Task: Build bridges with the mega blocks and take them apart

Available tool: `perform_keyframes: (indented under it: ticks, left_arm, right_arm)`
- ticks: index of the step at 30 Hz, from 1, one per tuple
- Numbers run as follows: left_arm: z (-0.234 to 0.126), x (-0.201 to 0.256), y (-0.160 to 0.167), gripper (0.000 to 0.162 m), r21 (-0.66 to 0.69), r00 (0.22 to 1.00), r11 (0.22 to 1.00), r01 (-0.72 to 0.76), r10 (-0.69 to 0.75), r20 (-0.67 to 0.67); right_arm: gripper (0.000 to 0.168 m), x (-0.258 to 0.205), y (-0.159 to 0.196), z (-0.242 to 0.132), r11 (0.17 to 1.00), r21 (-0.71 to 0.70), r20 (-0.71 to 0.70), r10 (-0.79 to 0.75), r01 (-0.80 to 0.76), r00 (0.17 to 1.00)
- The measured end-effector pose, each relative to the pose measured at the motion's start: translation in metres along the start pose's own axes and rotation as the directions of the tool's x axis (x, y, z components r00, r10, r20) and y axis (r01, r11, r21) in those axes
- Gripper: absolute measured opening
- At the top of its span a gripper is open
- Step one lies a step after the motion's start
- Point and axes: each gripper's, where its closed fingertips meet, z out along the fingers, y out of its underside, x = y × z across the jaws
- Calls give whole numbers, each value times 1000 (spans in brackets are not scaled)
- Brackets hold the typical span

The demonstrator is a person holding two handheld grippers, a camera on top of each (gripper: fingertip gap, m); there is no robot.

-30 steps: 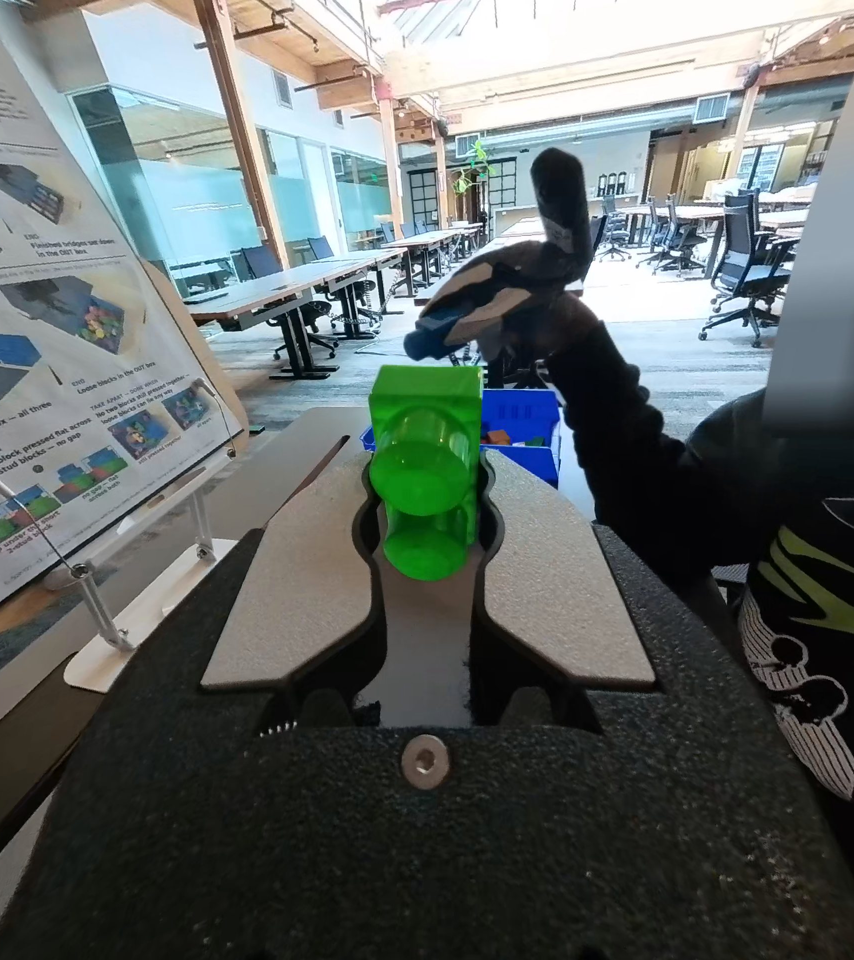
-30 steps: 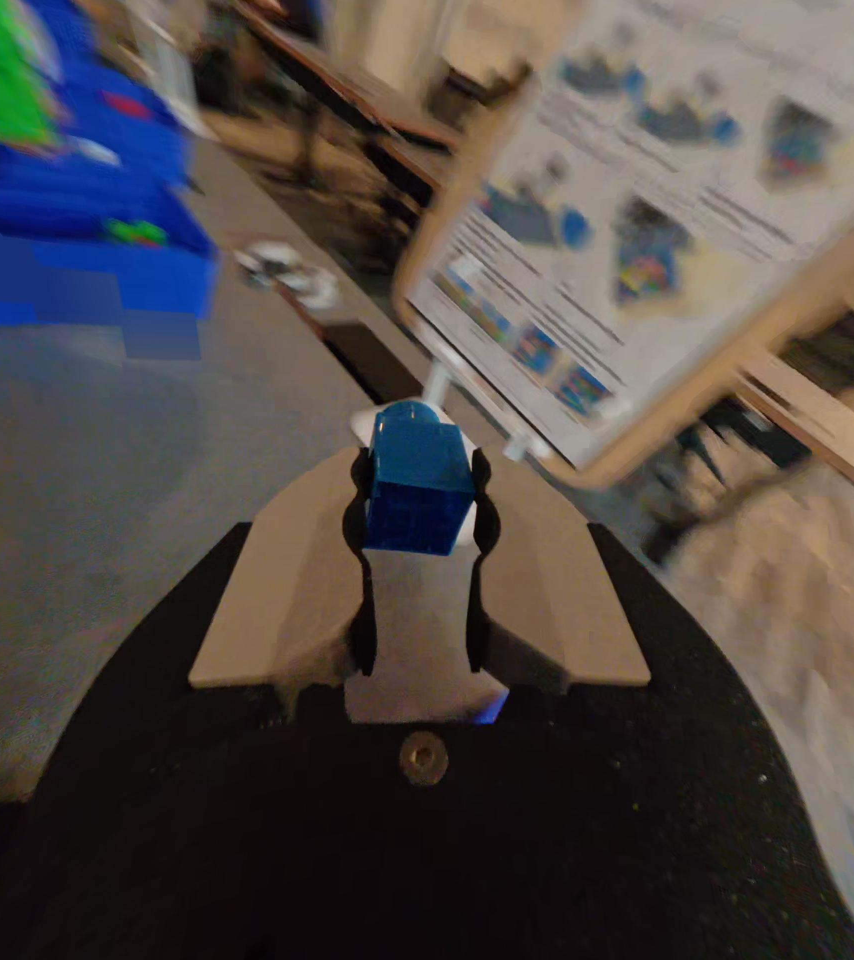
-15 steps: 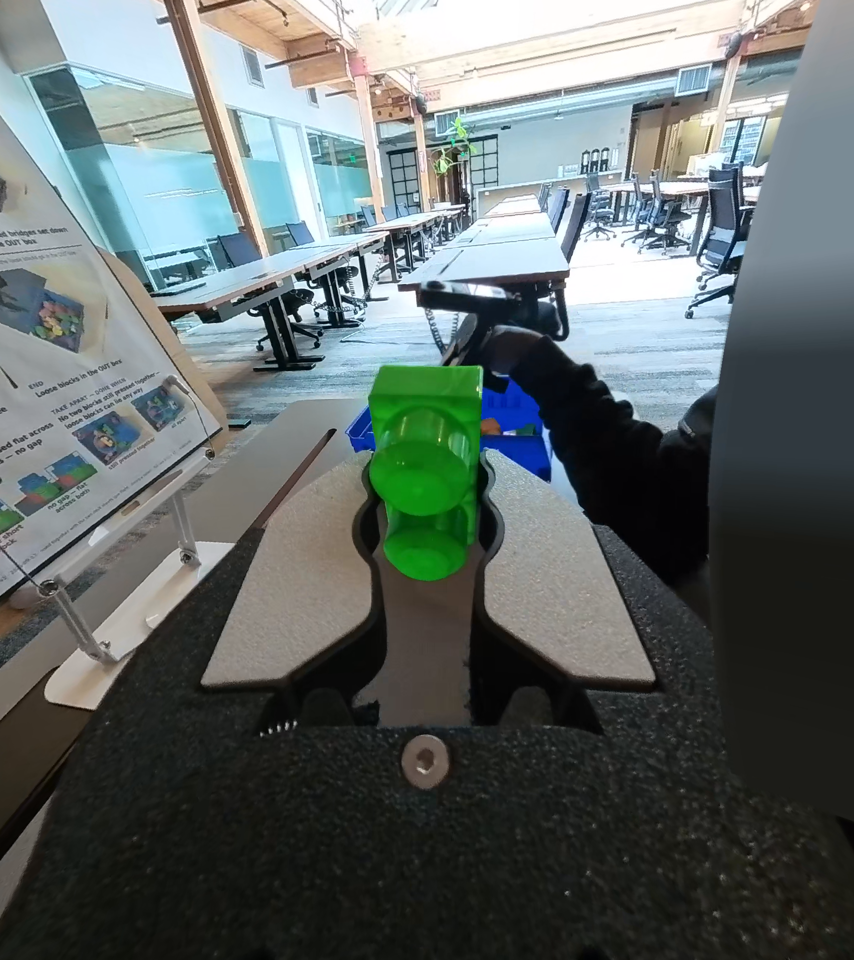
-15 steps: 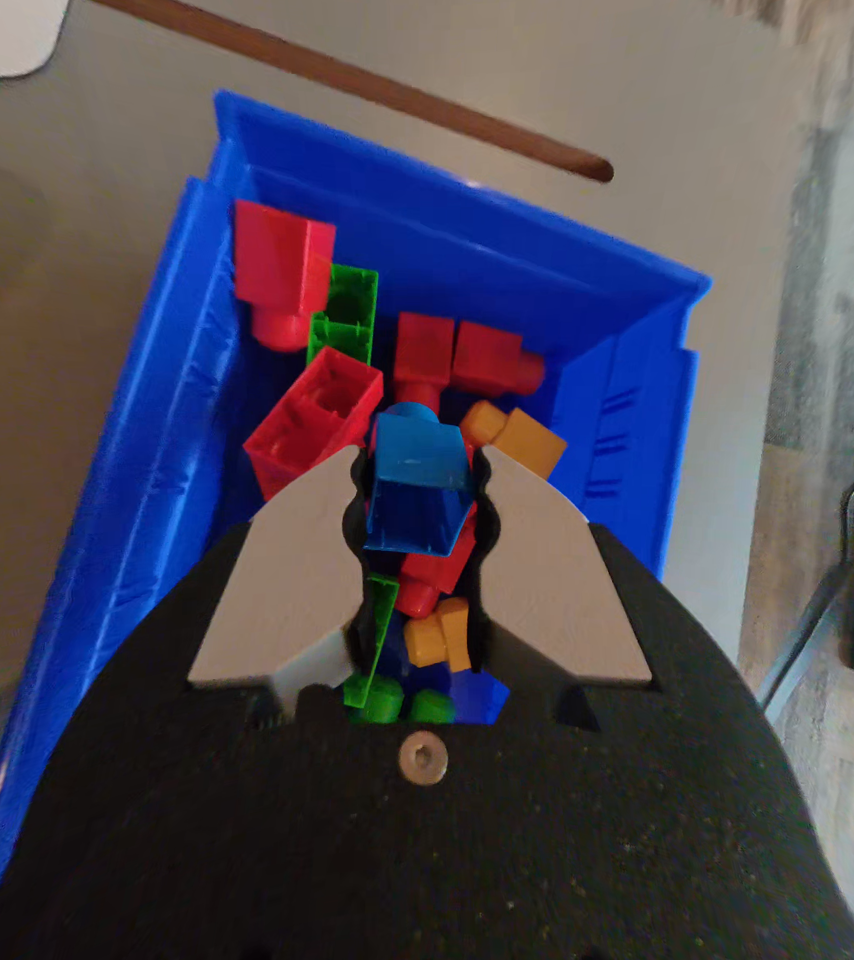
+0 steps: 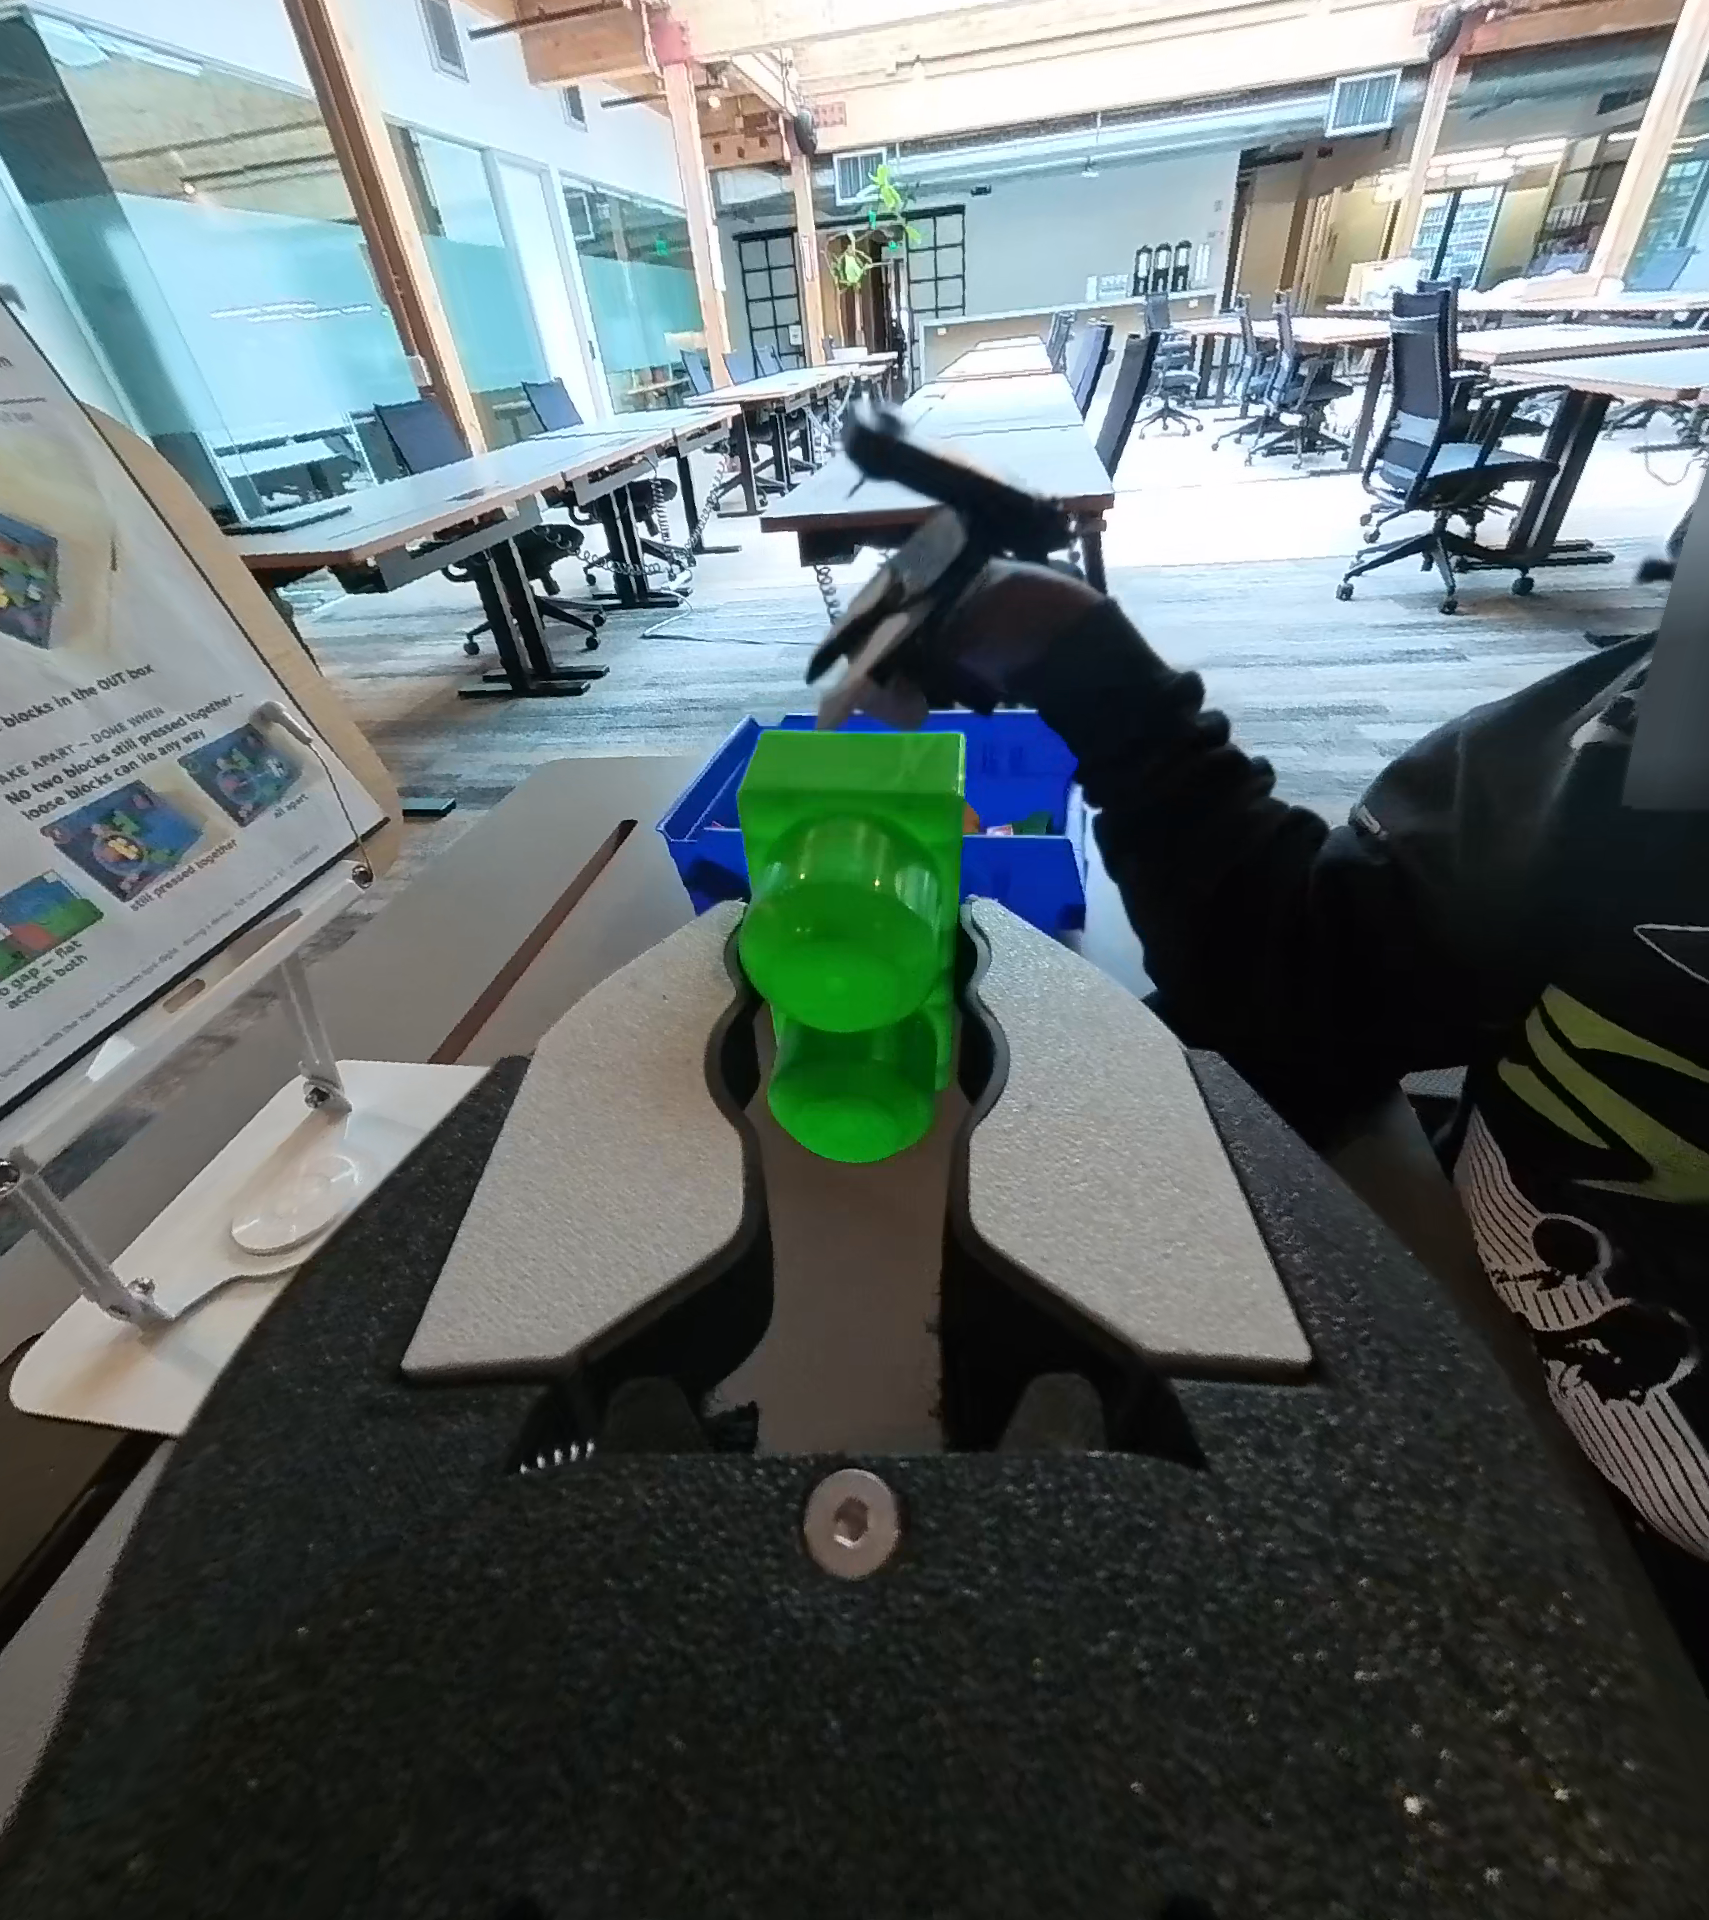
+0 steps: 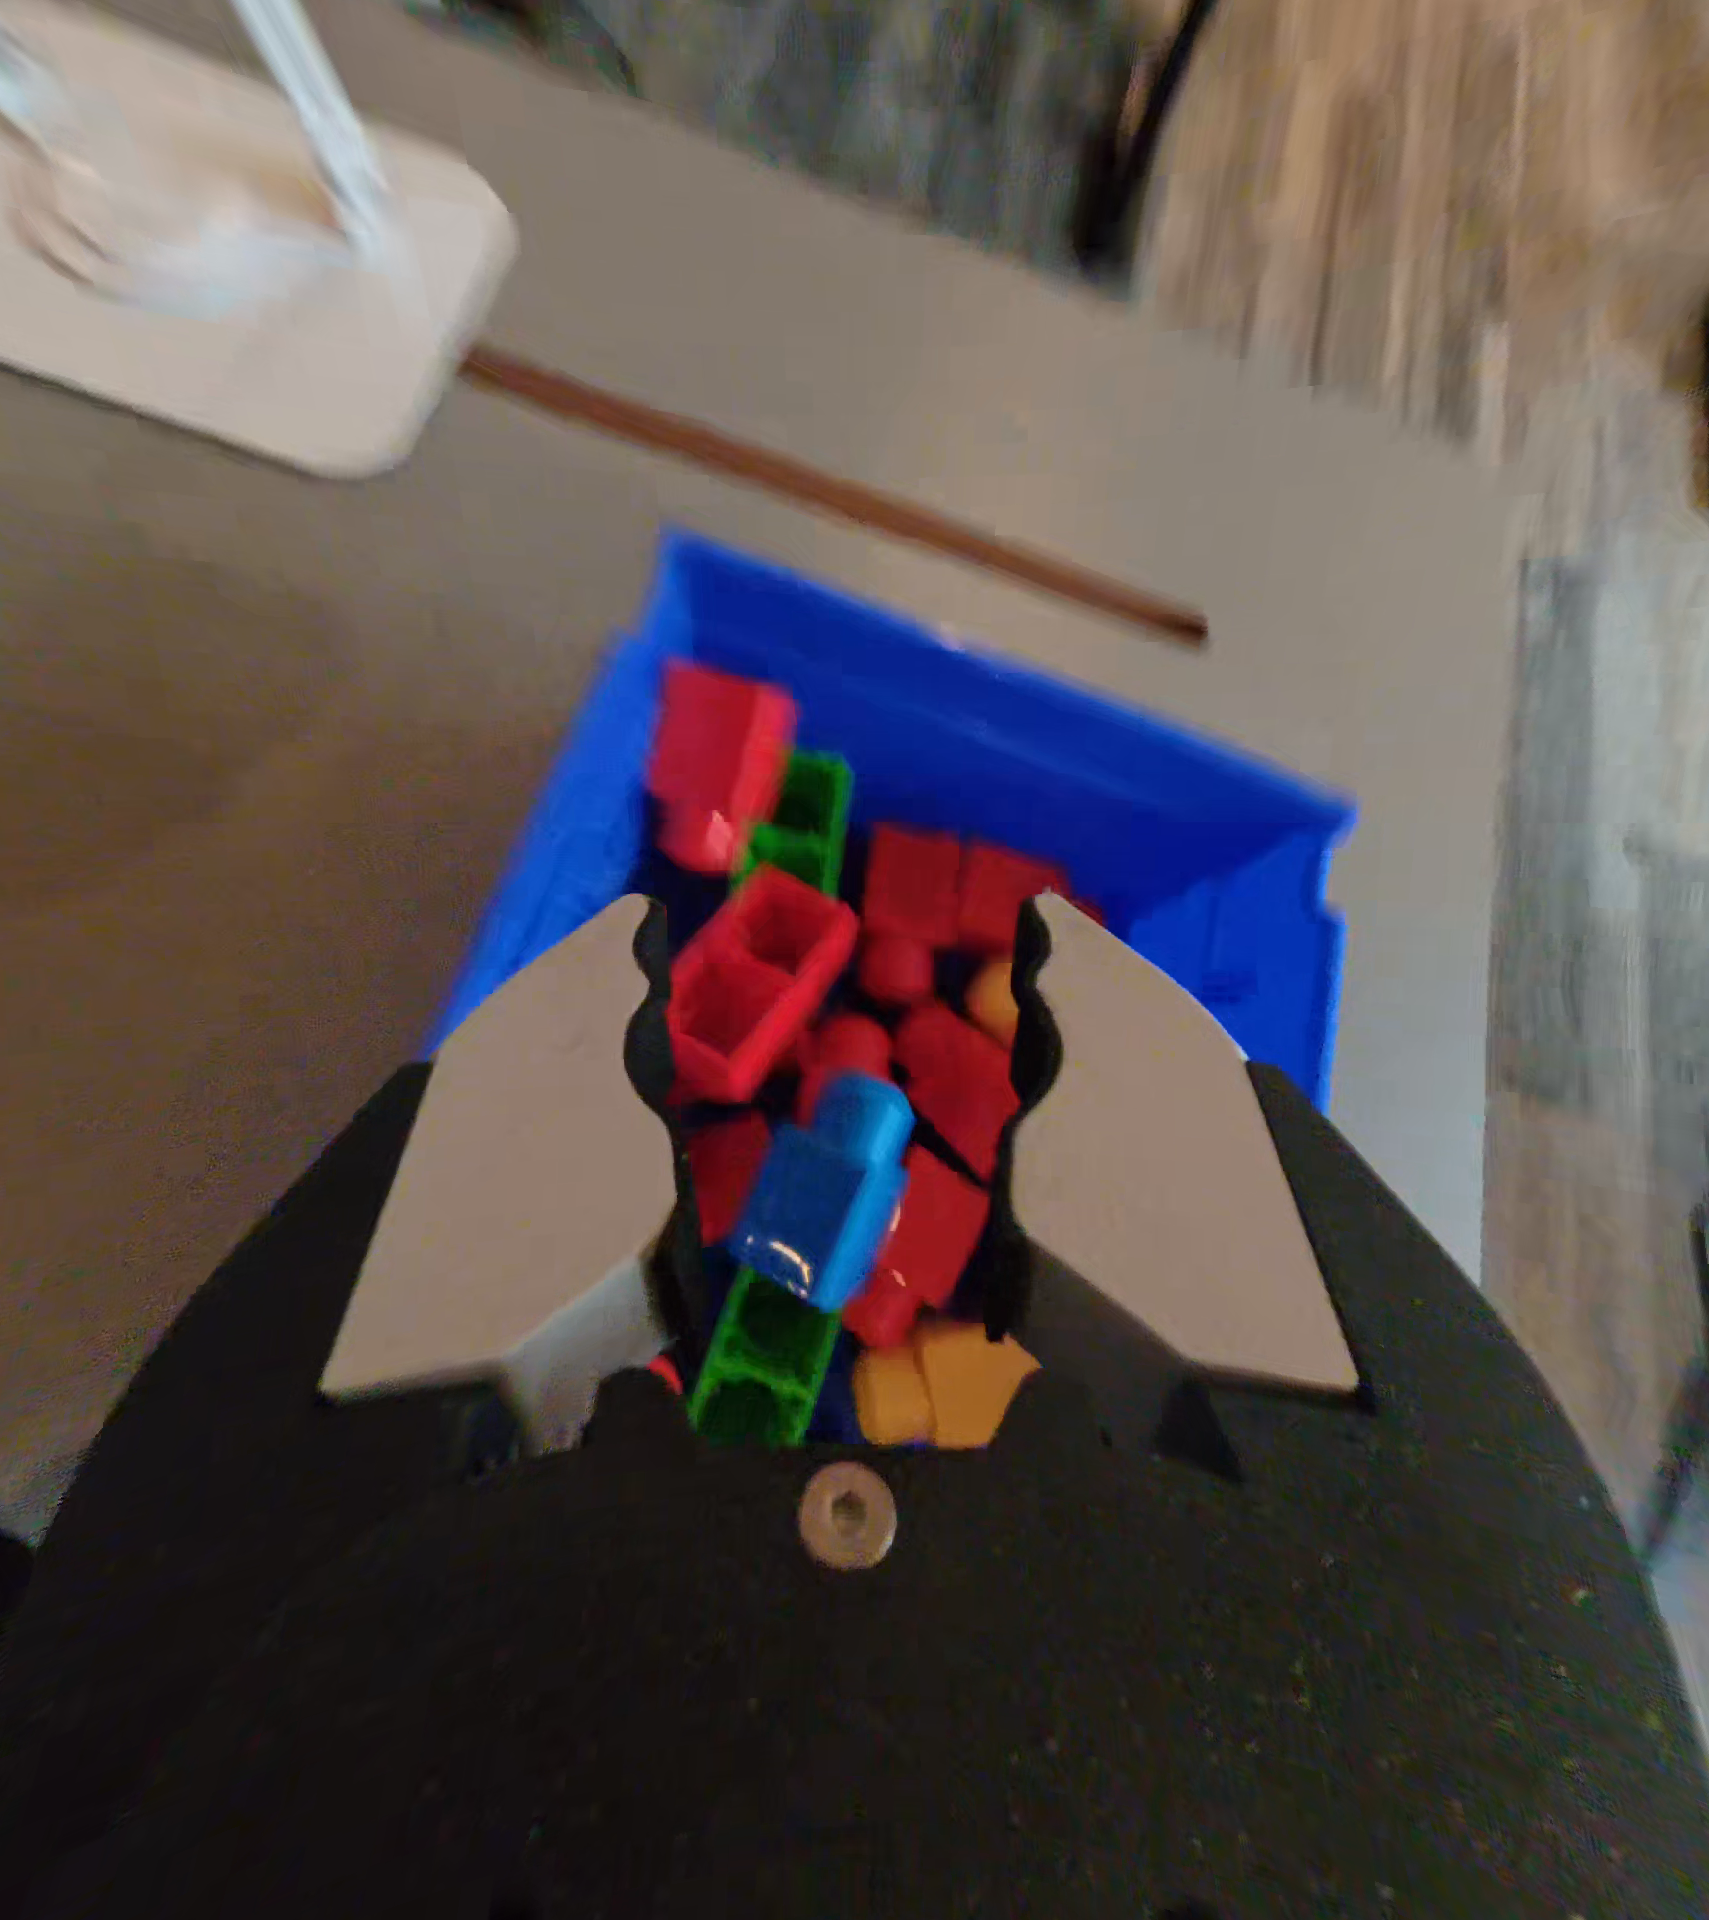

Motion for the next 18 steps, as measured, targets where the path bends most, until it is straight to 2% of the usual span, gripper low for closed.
perform_keyframes:
  ticks: [2, 5, 8, 10, 12, 13, 16, 18]
  left_arm:
    - [3, 0, 3, 35, -12, 1000, 1000, 1, -1, -7]
    - [9, 4, 5, 35, -24, 1000, 1000, -4, 4, -23]
    - [17, 8, 9, 35, -48, 999, 999, -14, 12, -43]
    - [23, 9, 13, 35, -73, 999, 997, -14, 10, -51]
    - [30, 11, 17, 35, -92, 998, 996, -14, 8, -64]
    - [32, 12, 19, 35, -99, 997, 995, -15, 8, -71]
    - [39, 15, 23, 35, -120, 996, 993, -19, 9, -83]
    - [42, 17, 26, 36, -133, 995, 991, -23, 10, -95]
  right_arm:
    - [61, -35, -43, -23, 981, 182, 79, -82, 67, 993]
    - [59, -119, -102, -64, 873, 461, 246, -302, 163, 921]
    - [60, -220, -131, -106, 707, 671, 366, -577, 222, 731]
    - [59, -282, -140, -132, 608, 776, 414, -693, 169, 591]
    - [59, -333, -137, -151, 572, 815, 474, -752, 96, 457]
    - [59, -350, -135, -152, 577, 811, 494, -761, 92, 422]
    - [57, -372, -134, -138, 589, 798, 492, -758, 128, 427]
    - [49, -378, -136, -139, 596, 799, 522, -750, 75, 407]
